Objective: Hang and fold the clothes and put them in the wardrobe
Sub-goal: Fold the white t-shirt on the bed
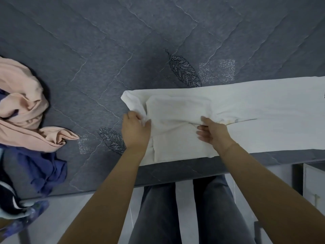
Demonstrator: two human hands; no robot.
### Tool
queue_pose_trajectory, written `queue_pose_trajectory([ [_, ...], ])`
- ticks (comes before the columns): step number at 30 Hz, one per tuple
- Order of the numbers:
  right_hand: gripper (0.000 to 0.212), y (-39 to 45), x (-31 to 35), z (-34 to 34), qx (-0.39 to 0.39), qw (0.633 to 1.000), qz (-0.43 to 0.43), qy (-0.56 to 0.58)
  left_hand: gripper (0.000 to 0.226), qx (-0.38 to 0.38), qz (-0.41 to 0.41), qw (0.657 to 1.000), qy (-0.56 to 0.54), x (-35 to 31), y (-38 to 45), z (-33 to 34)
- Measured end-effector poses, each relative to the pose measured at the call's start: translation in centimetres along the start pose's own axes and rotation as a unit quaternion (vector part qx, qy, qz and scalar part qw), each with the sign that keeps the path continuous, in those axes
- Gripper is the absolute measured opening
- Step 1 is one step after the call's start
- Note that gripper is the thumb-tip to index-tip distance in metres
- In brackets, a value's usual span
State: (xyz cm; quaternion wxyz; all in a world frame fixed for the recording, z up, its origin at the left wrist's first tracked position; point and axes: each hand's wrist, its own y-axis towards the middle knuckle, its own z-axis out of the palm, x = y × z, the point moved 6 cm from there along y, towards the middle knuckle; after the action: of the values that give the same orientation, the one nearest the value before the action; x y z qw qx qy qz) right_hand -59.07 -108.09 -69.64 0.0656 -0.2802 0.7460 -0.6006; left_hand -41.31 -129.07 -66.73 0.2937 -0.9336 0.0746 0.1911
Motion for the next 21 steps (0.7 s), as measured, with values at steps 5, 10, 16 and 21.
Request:
queue_pose_trajectory([
  [5,0.032,-0.5,1.8,-4.0,-0.110,0.936,-0.254,-0.218,0.015,0.037,0.254,0.966,0.037,-7.4,-2.0,2.4],
  [10,0.011,1.1,3.6,-6.2,-0.085,0.886,-0.378,-0.255,0.048,0.209,0.410,0.878,0.135,-12.1,-4.0,10.3],
  [16,0.016,4.5,2.9,-8.9,-0.004,0.981,-0.188,-0.052,0.058,0.252,0.369,0.836,0.319,-12.0,-3.5,15.6],
  [21,0.019,4.9,2.5,-13.7,-0.034,0.979,-0.152,0.130,0.033,0.063,0.371,0.901,0.216,-17.2,-6.6,14.2],
])
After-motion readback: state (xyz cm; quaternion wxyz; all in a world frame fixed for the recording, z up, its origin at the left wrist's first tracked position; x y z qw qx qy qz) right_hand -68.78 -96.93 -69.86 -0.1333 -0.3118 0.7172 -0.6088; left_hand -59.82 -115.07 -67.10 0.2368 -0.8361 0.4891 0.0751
